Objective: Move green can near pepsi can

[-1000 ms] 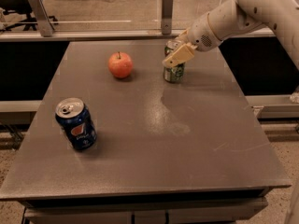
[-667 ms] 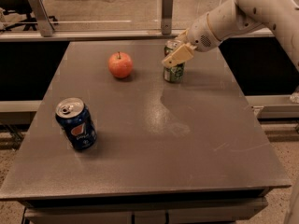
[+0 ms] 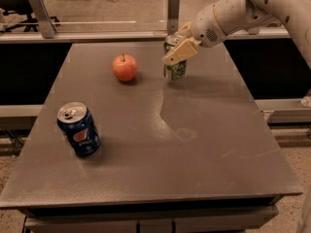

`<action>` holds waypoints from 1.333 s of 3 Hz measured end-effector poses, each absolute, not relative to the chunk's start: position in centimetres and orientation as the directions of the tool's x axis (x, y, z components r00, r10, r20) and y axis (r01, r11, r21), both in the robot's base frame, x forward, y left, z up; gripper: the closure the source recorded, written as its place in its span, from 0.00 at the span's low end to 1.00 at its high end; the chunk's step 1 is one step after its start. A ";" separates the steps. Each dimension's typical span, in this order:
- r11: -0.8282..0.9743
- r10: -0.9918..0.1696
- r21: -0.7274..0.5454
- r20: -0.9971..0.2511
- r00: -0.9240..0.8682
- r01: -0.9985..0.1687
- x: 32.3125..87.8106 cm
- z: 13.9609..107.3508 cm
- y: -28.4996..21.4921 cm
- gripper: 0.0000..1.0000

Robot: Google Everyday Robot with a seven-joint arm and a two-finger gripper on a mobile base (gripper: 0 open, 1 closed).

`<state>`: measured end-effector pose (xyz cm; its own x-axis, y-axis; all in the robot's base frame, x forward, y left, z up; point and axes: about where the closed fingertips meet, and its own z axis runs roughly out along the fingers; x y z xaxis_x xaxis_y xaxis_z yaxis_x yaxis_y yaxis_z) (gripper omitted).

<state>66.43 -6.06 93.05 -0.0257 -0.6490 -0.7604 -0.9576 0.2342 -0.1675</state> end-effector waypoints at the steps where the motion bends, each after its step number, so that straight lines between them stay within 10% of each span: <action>1: 0.203 -0.633 -0.208 -0.774 0.035 -0.957 64.4 96.6 -4.7 1.00; 4: 0.097 -0.681 -0.152 -0.731 0.046 -0.984 58.7 95.8 0.8 1.00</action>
Offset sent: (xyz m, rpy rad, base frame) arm -0.0592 0.0427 0.0486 -0.0382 -0.0110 0.0641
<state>58.73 0.80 95.83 0.0462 -0.6810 -0.7309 -0.9835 0.0969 -0.1525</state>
